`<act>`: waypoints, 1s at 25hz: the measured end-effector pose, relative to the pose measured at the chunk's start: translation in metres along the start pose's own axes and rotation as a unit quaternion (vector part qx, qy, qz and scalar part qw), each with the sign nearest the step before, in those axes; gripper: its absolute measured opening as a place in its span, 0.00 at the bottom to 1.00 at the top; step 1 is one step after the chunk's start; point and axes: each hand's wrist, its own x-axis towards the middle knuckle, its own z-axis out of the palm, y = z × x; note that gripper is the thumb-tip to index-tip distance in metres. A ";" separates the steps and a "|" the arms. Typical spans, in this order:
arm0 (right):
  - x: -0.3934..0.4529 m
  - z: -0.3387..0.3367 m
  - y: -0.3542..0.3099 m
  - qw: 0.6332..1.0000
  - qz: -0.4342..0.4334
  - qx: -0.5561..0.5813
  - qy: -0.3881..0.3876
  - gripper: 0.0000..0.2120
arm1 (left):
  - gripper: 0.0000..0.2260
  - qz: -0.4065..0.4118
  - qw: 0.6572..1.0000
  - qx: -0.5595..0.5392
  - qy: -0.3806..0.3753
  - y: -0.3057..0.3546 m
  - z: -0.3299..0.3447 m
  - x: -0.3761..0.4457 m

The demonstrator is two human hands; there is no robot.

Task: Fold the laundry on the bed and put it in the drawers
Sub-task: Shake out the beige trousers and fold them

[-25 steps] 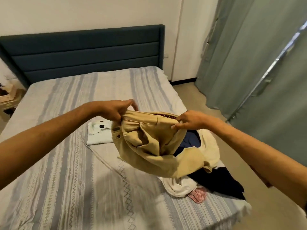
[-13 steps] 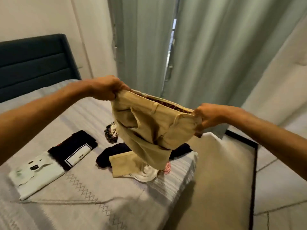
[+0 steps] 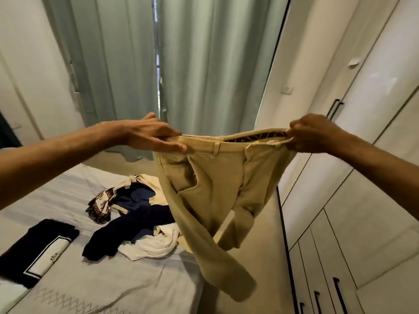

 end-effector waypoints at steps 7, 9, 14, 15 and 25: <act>-0.077 0.010 0.054 0.994 -0.004 0.099 -0.036 0.09 | 0.32 -0.005 0.992 0.084 0.091 -0.004 -0.020 0.064; -0.095 0.030 0.054 0.989 0.002 0.142 -0.052 0.09 | 0.30 -0.006 0.999 0.030 0.040 0.003 -0.009 0.077; -0.128 0.045 0.058 0.902 0.087 0.413 -0.096 0.10 | 0.34 -0.024 0.992 -0.117 0.031 0.025 0.011 0.101; -0.133 0.044 0.060 0.848 0.113 0.504 -0.121 0.15 | 0.31 -0.021 0.988 -0.148 0.043 0.031 0.011 0.104; -0.138 0.070 0.049 0.784 0.229 0.565 -0.117 0.25 | 0.19 -0.082 0.936 -0.328 0.096 0.075 0.000 0.131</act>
